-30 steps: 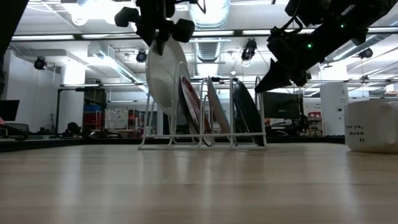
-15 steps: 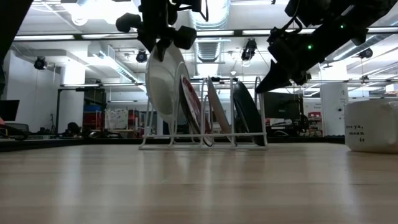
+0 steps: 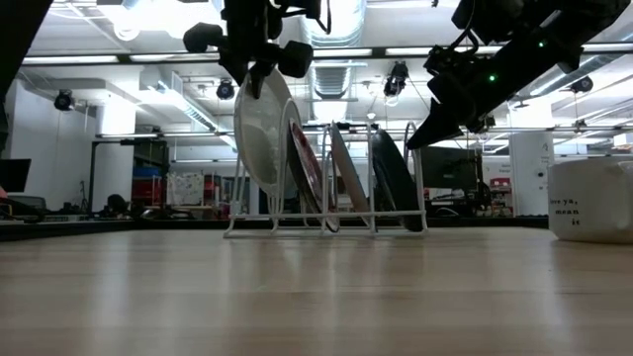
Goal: Sort dishes
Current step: Put the white plate in the dish rack
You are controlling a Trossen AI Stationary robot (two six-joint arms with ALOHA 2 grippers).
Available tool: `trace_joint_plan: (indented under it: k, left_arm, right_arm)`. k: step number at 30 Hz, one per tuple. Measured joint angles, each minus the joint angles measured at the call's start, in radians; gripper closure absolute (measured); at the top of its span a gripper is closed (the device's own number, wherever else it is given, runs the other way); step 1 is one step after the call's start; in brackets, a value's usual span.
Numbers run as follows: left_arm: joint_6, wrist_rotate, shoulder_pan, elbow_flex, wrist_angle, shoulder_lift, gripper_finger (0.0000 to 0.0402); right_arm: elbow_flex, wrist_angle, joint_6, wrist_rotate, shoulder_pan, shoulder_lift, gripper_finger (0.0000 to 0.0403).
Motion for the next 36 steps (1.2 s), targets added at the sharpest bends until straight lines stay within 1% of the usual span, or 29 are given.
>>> trace_joint_plan:
  k: [8, 19, 24, 36]
  left_arm:
    - [-0.004, 0.017, 0.0, -0.016, 0.008, 0.0, 0.0356]
    - [-0.059, 0.019, -0.002, -0.083, 0.04, 0.0, 0.0356]
    - [-0.059, 0.018, -0.001, -0.085, 0.052, 0.0, 0.0356]
    - [-0.058, 0.03, 0.0, -0.085, 0.061, 0.0, 0.0356]
  right_arm:
    - [0.0, 0.0, -0.028, 0.0, -0.013, 0.0, 0.0403]
    - [0.0, 0.001, -0.029, -0.002, -0.013, 0.0, 0.0403]
    - [0.0, 0.001, -0.03, -0.002, -0.013, 0.0, 0.0403]
    - [0.002, -0.013, -0.11, -0.006, -0.025, 0.0, 0.0403]
